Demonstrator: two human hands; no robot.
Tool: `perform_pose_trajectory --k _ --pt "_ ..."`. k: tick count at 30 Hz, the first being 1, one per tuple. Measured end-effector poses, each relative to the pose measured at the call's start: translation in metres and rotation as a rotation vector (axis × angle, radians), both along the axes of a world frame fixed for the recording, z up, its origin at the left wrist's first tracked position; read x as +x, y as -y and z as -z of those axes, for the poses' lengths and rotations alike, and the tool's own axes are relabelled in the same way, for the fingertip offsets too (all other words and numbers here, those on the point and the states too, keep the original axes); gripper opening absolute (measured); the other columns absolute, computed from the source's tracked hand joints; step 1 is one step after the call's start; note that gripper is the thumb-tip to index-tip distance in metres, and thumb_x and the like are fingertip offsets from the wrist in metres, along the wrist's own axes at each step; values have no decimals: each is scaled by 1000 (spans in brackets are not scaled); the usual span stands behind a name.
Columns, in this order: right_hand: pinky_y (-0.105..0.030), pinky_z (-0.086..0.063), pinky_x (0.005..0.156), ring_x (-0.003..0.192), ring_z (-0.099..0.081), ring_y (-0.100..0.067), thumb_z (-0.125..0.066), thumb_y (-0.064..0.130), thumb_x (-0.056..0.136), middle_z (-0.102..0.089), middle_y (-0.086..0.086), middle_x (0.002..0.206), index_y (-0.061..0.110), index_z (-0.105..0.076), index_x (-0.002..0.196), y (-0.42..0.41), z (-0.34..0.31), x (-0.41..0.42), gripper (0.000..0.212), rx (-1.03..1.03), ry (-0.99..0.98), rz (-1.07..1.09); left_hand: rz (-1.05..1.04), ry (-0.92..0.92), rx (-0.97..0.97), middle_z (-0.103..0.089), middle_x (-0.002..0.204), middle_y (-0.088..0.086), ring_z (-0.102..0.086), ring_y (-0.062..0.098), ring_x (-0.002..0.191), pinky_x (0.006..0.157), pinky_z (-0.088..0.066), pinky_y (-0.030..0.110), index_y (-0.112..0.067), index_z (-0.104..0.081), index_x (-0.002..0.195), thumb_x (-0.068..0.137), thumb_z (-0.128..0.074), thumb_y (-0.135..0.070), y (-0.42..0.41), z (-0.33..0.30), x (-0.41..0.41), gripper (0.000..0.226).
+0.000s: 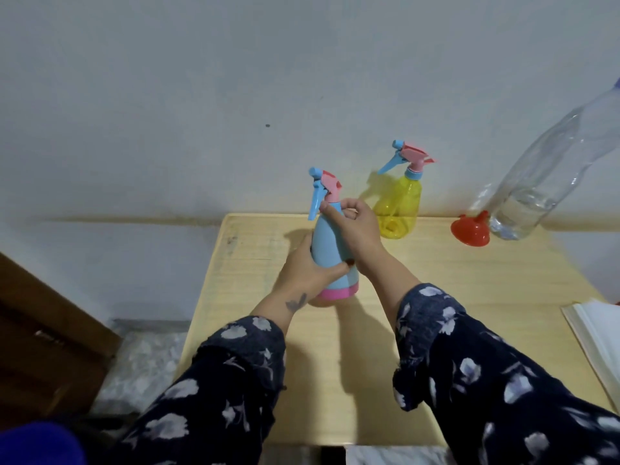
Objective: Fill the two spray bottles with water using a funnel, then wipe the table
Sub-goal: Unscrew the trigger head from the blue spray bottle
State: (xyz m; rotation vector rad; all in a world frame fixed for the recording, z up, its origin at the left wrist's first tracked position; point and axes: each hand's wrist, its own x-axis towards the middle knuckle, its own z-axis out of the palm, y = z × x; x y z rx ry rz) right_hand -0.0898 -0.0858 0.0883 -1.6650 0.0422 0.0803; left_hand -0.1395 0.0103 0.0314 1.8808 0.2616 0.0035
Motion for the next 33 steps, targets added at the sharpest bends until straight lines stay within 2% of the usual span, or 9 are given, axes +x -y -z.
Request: perform_pose_trajectory --k 2,5,10,17,20,23,26,29,33 --pt "-19 -44 58 64 -58 -4 -71 35 84 -65 5 73 14 -62 92 1 -5 -9 24 15 -14 -27 -17 4 29 -62 100 -20 -65 7 90 80 -59 41 -42 -44 113 60 -84 -51 -2 -4 -9 66" --pt "-23 -43 66 76 -57 -11 -61 42 91 -63 2 82 11 -67 93 0 -12 -22 32 27 -33 -92 -36 9 74 -61 98 -21 -64 6 88 78 -59 40 -42 -44 115 63 -83 -50 -5 -13 -18 66" --pt "-23 -43 63 71 -57 -9 -74 39 80 -61 -1 81 21 -53 75 -6 -15 -32 28 61 10 43 -59 18 224 -62 101 -12 -63 14 88 74 -58 41 -38 -43 125 64 -80 -46 -3 -21 -26 72" --pt "-21 -41 64 76 -55 -9 -53 38 95 -63 3 85 15 -68 97 0 -14 -38 28 56 -26 -47 -87 13 288 -59 102 -13 -62 13 86 72 -58 40 -38 -33 138 61 -78 -54 -1 -20 -30 91" --pt "-19 -41 67 81 -54 -2 -63 46 87 -63 3 95 13 -59 112 1 -15 -36 41 35 -2 -3 -101 -6 362 -60 105 -9 -62 18 90 77 -57 41 -35 -36 136 63 -77 -55 2 -22 -29 86" --pt "-24 -42 67 80 -57 -9 -76 48 75 -62 0 88 15 -51 101 4 -13 -31 49 -39 19 92 -94 -9 403 -62 108 -8 -62 21 94 78 -55 41 -35 -38 133 64 -76 -54 7 -21 -28 81" --pt "-24 -41 66 77 -54 -13 -70 37 84 -59 3 79 10 -59 96 13 -10 -28 32 -61 47 75 -95 -7 421 -62 105 -9 -62 21 91 74 -55 39 -34 -41 128 64 -75 -57 11 -19 -29 76" --pt "-27 -39 69 84 -52 -15 -53 29 95 -61 -3 91 4 -66 105 20 -9 -28 30 -64 32 -25 -105 -11 419 -60 101 -10 -60 19 87 70 -52 35 -34 -43 125 66 -76 -55 15 -17 -27 71" --pt "-22 -42 71 89 -55 -8 -68 42 84 -60 3 102 16 -55 112 19 -7 -25 41 -48 36 37 -78 9 411 -61 102 -10 -61 19 90 73 -54 37 -34 -43 120 64 -77 -51 23 -16 -24 68"
